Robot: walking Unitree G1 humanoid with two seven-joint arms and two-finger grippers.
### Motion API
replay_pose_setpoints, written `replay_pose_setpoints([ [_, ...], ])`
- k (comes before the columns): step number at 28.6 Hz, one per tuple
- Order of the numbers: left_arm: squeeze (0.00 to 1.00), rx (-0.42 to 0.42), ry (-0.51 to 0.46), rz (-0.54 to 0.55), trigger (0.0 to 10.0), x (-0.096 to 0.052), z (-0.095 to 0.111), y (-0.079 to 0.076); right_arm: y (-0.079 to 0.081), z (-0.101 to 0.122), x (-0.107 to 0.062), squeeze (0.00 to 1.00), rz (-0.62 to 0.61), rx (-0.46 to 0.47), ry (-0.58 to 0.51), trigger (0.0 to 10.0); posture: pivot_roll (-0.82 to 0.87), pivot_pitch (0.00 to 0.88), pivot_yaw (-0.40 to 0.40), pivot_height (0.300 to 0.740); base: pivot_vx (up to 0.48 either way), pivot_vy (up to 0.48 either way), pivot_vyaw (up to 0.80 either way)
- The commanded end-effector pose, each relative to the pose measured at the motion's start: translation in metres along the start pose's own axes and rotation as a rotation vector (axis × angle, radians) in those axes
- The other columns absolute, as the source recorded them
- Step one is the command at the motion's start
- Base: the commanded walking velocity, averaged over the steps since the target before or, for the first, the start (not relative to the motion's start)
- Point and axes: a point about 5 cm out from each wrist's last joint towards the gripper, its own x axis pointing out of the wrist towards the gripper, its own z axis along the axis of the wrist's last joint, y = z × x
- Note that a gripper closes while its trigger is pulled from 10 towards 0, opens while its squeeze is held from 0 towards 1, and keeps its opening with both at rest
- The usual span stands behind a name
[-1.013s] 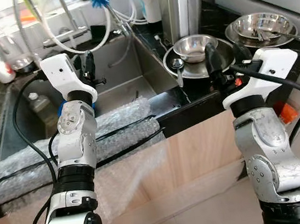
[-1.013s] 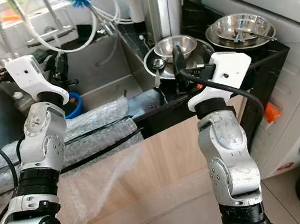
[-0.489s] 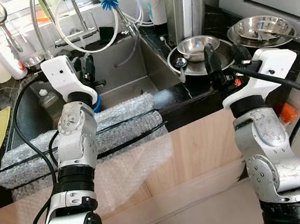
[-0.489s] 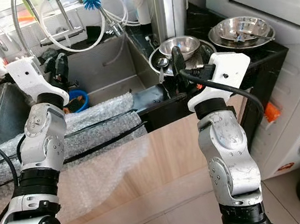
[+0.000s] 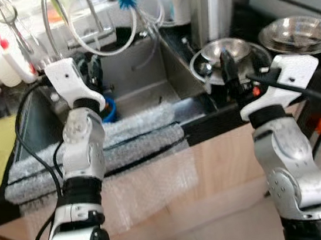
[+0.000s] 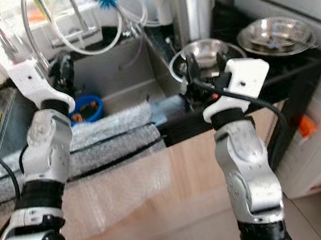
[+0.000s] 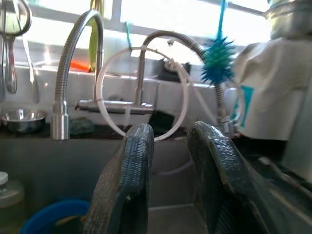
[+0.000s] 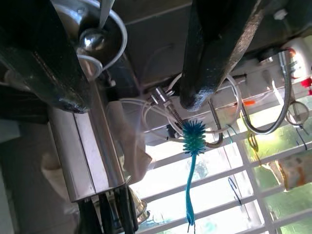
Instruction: Kitchen organization
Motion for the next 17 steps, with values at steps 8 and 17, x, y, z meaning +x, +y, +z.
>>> replay_pose_setpoints([
  [8,0.0,0.003,-0.034,-0.018,10.0,0.0022,0.0061,-0.0053,-0.0004,0.0021,-0.0004,0.0,0.007,-0.015,-0.004,10.0,-0.06,0.107,0.127,0.74,0.42,0.0,0.0],
  [17,0.0,-0.009,-0.05,-0.025,10.0,0.0021,0.008,-0.0063,0.0007,0.0031,0.0,0.0,0.012,-0.011,-0.01,10.0,-0.05,0.107,0.127,0.74,0.0,0.0,0.0],
])
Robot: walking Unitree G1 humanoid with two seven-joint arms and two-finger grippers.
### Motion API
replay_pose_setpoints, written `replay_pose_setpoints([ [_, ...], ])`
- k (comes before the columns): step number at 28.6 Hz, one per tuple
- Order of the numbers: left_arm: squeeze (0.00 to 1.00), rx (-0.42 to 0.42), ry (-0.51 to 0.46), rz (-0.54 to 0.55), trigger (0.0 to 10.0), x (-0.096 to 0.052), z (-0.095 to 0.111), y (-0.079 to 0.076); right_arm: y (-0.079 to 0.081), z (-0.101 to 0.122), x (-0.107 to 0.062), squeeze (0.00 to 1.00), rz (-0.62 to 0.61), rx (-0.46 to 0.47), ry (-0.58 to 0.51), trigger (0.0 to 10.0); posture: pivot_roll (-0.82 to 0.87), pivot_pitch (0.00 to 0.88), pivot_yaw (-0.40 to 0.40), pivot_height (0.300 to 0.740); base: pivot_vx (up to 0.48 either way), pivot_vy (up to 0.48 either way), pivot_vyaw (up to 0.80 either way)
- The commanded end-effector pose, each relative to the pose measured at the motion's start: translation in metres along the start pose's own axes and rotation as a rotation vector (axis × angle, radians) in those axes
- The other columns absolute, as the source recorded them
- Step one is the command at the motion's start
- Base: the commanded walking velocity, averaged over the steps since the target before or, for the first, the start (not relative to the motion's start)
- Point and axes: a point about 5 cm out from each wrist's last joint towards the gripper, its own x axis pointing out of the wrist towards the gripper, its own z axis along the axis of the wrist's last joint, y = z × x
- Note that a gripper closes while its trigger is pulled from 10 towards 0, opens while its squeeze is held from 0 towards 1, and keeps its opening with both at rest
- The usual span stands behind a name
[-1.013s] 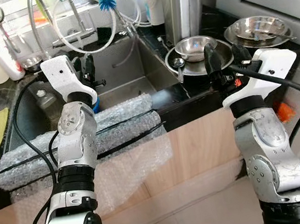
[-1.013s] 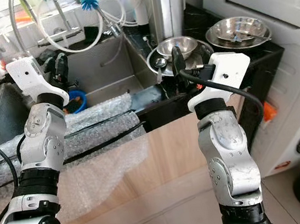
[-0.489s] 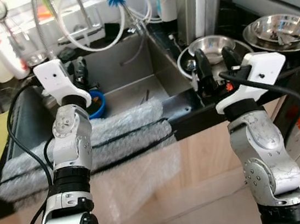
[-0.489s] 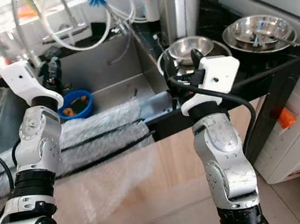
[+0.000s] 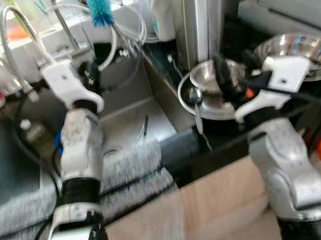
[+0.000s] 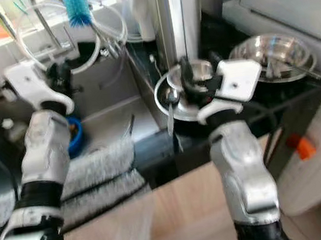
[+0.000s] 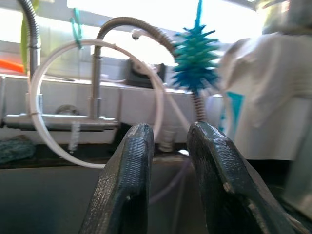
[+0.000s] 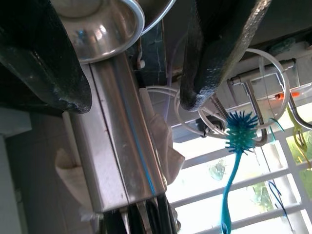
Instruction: Kitchen organization
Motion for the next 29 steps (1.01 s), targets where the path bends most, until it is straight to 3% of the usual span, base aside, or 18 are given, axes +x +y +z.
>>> replay_pose_setpoints([
  [1,0.0,0.0,-0.021,-0.008,10.0,0.0,0.004,-0.001,0.001,0.005,0.0,0.0,0.01,-0.001,-0.016,10.0,-0.06,0.107,0.128,0.74,0.0,0.0,0.0],
  [12,0.0,-0.006,-0.026,-0.007,10.0,0.001,0.004,-0.001,0.015,0.011,-0.002,0.0,0.05,0.07,-0.023,10.0,-0.06,0.108,0.127,0.74,0.0,0.0,0.0],
  [21,0.0,-0.008,-0.026,-0.006,10.0,0.0,0.004,-0.002,0.017,0.011,-0.014,0.0,0.0,0.292,0.018,10.0,-0.07,0.113,0.126,0.74,0.0,0.0,0.0],
  [25,0.0,-0.01,-0.022,-0.009,10.0,0.0,0.002,-0.003,0.019,0.013,-0.023,0.0,0.045,0.431,0.028,10.0,-0.08,0.113,0.127,0.74,0.0,0.0,0.0],
  [29,0.0,-0.012,-0.02,-0.011,10.0,0.0,0.001,-0.003,0.023,0.016,-0.029,0.0,0.129,0.458,0.041,10.0,-0.08,0.113,0.125,0.74,0.0,0.0,0.0],
])
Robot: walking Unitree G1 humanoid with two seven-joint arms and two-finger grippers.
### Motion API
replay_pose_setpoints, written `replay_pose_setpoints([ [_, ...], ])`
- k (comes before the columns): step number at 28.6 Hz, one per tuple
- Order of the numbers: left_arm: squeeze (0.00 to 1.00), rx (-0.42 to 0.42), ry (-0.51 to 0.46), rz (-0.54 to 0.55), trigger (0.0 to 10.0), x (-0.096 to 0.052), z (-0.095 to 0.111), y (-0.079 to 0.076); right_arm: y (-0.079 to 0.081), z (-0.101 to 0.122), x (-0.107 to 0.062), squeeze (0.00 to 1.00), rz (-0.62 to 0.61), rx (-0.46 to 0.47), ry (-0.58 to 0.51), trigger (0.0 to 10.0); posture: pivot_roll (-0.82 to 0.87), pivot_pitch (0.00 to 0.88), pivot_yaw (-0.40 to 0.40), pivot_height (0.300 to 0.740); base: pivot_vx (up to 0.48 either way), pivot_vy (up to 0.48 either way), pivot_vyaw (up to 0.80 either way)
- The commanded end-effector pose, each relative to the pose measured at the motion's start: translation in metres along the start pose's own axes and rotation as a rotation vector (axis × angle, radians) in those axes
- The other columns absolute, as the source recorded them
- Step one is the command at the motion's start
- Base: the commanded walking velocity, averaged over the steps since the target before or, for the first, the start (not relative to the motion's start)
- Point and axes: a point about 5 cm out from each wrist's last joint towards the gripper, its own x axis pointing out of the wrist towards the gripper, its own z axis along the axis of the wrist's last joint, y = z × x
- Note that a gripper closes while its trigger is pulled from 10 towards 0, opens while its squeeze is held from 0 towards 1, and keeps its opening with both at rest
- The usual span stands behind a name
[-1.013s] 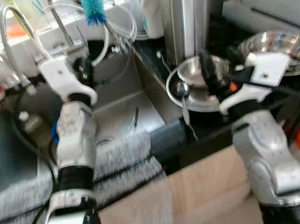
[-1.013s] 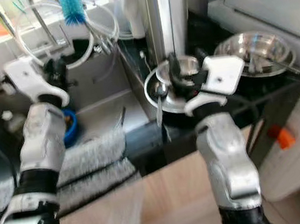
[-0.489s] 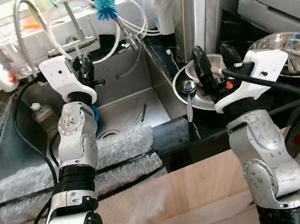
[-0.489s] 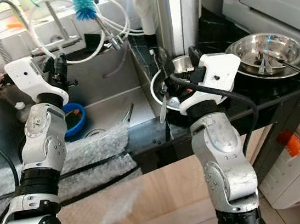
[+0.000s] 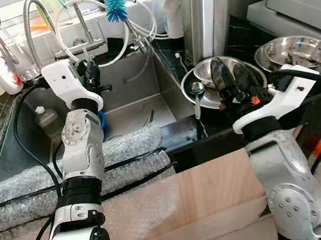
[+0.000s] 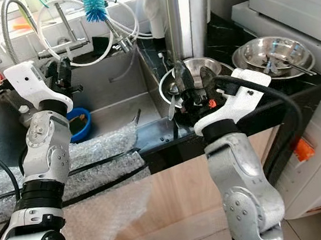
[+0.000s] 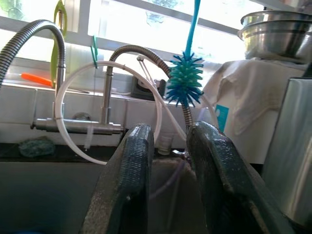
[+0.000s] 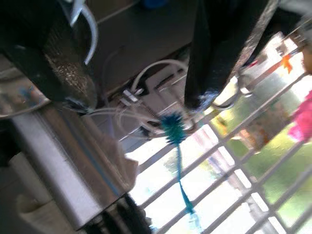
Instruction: Kitchen organization
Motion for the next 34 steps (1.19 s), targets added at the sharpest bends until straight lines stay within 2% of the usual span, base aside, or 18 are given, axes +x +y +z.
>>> replay_pose_setpoints([
  [1,0.0,0.0,-0.014,0.007,10.0,0.0,0.002,0.003,0.01,0.002,-0.004,0.0,0.085,0.03,0.01,10.0,-0.08,0.112,0.124,0.74,0.0,0.0,0.0],
  [5,0.0,0.006,-0.014,0.001,10.0,0.0,0.002,0.003,0.008,0.007,-0.01,0.0,0.111,0.119,-0.003,10.0,-0.08,0.11,0.124,0.74,0.0,0.0,0.0],
  [9,0.0,0.006,-0.013,0.001,10.0,0.0,0.001,0.003,0.003,0.01,-0.011,0.0,0.086,0.143,-0.009,10.0,-0.08,0.108,0.126,0.74,0.0,0.0,0.0],
  [13,0.0,0.006,-0.012,-0.005,10.0,0.0,0.001,0.001,-0.01,0.009,-0.012,0.0,0.022,0.242,-0.032,10.0,-0.08,0.103,0.128,0.74,0.0,0.0,0.0],
  [22,0.0,0.006,-0.01,-0.004,10.0,0.0,0.001,0.001,-0.01,0.006,-0.011,0.0,0.025,0.273,-0.018,10.0,-0.07,0.094,0.128,0.74,0.0,0.0,0.0],
  [26,0.0,0.01,-0.014,-0.003,10.0,0.001,0.003,0.003,-0.02,0.007,-0.006,0.0,-0.038,0.259,-0.036,10.0,-0.07,0.087,0.13,0.74,0.0,0.0,0.0],
  [34,0.0,0.018,-0.012,0.001,10.0,0.0,0.003,0.004,-0.027,0.004,-0.002,0.0,-0.087,0.23,-0.033,10.0,-0.06,0.081,0.128,0.74,0.147,0.0,0.0],
])
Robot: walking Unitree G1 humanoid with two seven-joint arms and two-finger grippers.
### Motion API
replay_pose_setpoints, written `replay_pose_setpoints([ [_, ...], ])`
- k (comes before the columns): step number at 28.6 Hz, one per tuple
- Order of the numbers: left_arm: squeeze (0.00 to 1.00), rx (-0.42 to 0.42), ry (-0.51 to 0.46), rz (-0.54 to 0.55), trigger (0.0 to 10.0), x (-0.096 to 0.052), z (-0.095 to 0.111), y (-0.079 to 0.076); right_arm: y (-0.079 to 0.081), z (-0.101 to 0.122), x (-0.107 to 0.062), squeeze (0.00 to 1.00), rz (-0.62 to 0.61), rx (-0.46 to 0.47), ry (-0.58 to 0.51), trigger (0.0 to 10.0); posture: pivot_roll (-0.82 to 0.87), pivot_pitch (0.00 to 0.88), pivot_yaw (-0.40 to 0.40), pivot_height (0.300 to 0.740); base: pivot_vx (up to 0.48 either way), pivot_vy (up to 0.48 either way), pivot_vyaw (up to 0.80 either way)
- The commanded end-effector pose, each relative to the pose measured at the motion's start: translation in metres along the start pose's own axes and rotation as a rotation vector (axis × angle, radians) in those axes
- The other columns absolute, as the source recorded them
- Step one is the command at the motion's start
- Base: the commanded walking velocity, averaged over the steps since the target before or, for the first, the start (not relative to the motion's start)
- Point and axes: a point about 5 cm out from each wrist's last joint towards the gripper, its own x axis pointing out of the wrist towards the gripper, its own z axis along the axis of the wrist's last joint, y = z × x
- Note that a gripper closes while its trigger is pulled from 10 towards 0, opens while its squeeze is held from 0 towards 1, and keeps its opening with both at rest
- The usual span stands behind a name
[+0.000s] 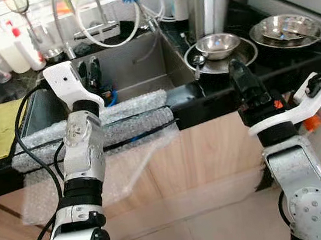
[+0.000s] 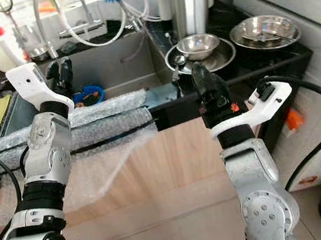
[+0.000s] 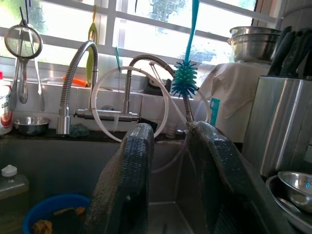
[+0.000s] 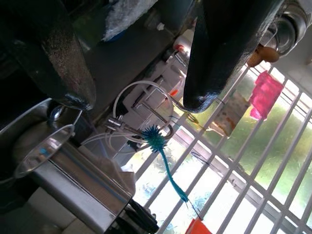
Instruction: Kitchen organization
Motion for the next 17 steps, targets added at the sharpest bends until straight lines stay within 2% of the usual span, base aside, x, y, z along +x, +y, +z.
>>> replay_pose_setpoints([
  [1,0.0,0.017,-0.01,0.013,10.0,0.0018,0.0054,0.0054,0.0023,-0.0017,0.0034,0.0,-0.002,-0.003,0.002,10.0,-0.06,0.081,0.128,0.74,0.322,0.0,0.0],
  [17,0.0,0.011,-0.022,0.007,10.0,0.0037,0.009,0.0033,0.0013,-0.0065,0.0091,0.0,-0.02,-0.005,-0.007,10.0,-0.06,0.091,0.125,0.74,0.342,0.0,0.0],
])
